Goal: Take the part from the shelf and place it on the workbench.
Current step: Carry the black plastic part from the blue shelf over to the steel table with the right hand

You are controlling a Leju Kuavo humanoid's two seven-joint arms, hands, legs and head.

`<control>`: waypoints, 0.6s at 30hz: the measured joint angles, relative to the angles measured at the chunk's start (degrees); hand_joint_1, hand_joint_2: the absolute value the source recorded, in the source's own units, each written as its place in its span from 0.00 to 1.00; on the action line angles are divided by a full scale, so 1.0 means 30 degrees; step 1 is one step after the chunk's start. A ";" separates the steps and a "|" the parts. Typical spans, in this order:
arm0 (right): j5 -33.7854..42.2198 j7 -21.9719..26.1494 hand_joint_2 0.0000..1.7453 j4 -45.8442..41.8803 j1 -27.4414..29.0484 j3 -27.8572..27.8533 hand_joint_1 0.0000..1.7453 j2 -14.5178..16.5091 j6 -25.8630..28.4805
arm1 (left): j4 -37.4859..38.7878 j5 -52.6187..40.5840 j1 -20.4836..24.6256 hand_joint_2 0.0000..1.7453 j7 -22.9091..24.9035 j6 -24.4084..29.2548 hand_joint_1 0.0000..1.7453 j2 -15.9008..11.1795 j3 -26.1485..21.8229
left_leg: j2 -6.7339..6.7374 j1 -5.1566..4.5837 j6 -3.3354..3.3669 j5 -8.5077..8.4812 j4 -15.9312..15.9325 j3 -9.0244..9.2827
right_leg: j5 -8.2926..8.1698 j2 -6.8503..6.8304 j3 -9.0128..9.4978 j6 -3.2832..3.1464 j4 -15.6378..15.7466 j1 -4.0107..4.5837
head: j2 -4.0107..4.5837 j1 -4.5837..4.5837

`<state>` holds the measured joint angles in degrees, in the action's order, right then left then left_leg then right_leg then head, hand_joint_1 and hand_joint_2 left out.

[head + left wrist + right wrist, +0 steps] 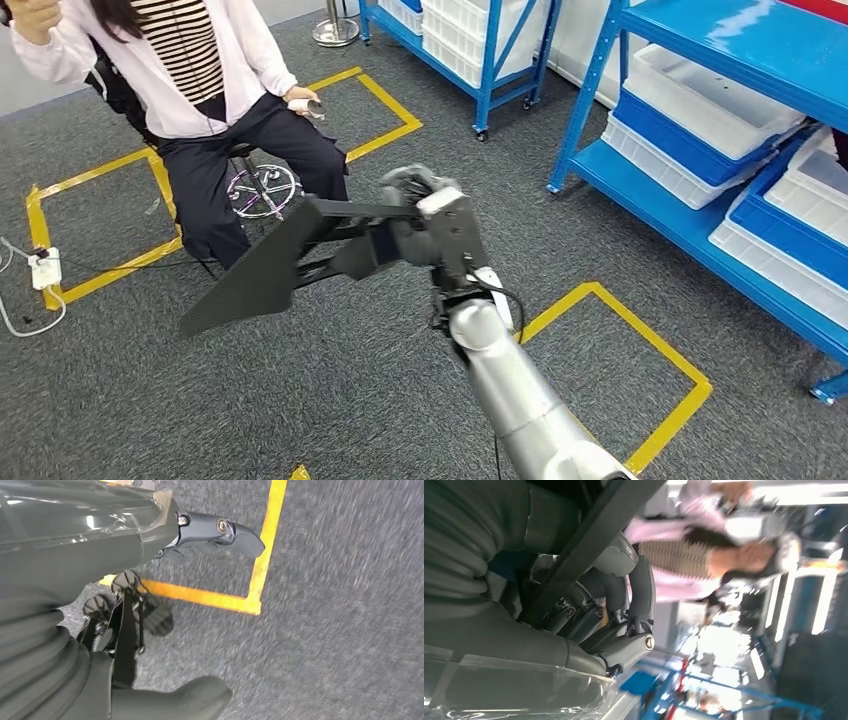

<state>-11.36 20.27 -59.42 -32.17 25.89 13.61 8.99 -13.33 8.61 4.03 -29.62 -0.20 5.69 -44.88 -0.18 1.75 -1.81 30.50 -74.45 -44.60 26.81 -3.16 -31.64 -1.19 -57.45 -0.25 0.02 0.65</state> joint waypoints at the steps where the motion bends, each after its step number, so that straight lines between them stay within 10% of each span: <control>1: -0.0245 -0.0242 1.00 -0.0854 0.0502 -0.0433 1.00 -0.0533 -0.0365 | 0.0000 -0.0127 0.0063 1.00 0.0114 -0.0041 0.00 0.0015 0.0167 | 0.0106 0.0016 -0.0001 -0.0313 0.0403 0.0267 | 0.0014 -0.0218 -0.0006 -0.0007 -0.0005 0.0017 | 0.0000 -0.0006; 7: -0.1442 -0.0481 1.00 -0.3376 0.1983 -0.2260 1.00 -0.1669 -0.1126 | 0.0000 -0.0484 0.0496 1.00 0.0321 -0.0269 0.00 0.0000 0.0652 | 0.1192 -0.0228 0.0422 -0.1800 0.5085 0.2989 | 0.0133 -0.0602 -0.0059 0.0314 -0.0113 0.0246 | 0.0000 -0.0018; 11: -0.1618 -0.0468 1.00 -0.4126 0.2425 -0.3108 1.00 -0.2026 -0.1146 | 0.0000 -0.0708 0.0830 1.00 0.0596 -0.0072 0.00 0.0049 0.0960 | 0.0493 -0.0207 0.0946 -0.2103 0.5436 0.3027 | 0.0596 -0.0265 -0.0351 0.0653 -0.0741 0.0224 | 0.0000 -0.0075; 15: -0.1654 -0.0437 1.00 -0.4350 0.2770 -0.3764 1.00 -0.2485 -0.1137 | 0.0002 -0.0801 0.1021 1.00 0.0747 0.0077 0.00 0.0086 0.1126 | -0.0319 -0.0157 0.1191 -0.2276 0.5539 0.2990 | 0.2437 0.0948 -0.2513 0.0666 -0.5336 -0.0016 | 0.0000 -0.0142; 18: -0.1660 -0.0439 1.00 -0.4385 0.2991 -0.3944 1.00 -0.2625 -0.1131 | 0.0007 -0.0815 0.1013 1.00 0.0789 0.0077 0.00 0.0104 0.1158 | -0.0994 -0.0061 0.1074 -0.2319 0.5505 0.2975 | 0.1614 0.1062 -0.2079 0.1198 -0.4195 -0.0275 | 0.0000 -0.0146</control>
<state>-16.34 18.95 -72.58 -23.20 14.05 5.74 5.60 -13.31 6.16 7.07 -27.26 0.03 6.01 -41.41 -3.16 1.57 1.41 23.54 -57.93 -35.67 31.65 0.03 -37.88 2.40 -70.03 -1.08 0.02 0.21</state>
